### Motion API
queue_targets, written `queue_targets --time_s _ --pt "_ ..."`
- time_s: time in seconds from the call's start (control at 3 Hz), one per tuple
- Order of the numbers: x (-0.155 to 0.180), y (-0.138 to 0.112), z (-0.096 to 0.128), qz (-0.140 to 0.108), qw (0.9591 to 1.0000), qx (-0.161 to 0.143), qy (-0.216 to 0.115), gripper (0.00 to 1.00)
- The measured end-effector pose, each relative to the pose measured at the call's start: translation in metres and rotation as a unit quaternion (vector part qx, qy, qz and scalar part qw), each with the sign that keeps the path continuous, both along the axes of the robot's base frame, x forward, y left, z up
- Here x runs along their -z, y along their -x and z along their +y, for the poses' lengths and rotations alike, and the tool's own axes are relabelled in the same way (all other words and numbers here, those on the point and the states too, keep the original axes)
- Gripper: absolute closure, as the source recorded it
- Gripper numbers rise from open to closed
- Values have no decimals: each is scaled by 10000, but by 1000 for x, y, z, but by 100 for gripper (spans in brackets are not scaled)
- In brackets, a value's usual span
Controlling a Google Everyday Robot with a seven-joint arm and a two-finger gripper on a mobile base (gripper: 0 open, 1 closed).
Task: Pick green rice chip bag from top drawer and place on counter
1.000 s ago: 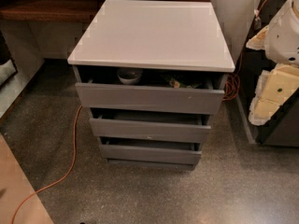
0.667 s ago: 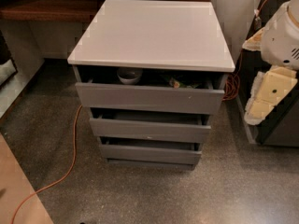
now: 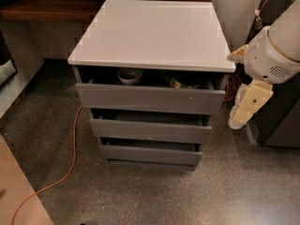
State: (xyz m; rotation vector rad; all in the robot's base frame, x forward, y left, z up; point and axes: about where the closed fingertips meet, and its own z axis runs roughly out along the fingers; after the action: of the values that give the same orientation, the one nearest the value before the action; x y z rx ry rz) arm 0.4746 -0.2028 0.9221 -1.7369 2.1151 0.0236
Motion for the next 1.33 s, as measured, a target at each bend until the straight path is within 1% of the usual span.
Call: queue_targets --time_s 0.33,0.67,1.0,1.33 --pt "28 -13 12 -104 9996 -280 16 0" --pt "66 -34 19 -181 9987 -470 -4 0" --pt "87 -52 25 -313 9973 -644 -143 0" --pt "87 -52 25 -313 9973 -644 -143 0"
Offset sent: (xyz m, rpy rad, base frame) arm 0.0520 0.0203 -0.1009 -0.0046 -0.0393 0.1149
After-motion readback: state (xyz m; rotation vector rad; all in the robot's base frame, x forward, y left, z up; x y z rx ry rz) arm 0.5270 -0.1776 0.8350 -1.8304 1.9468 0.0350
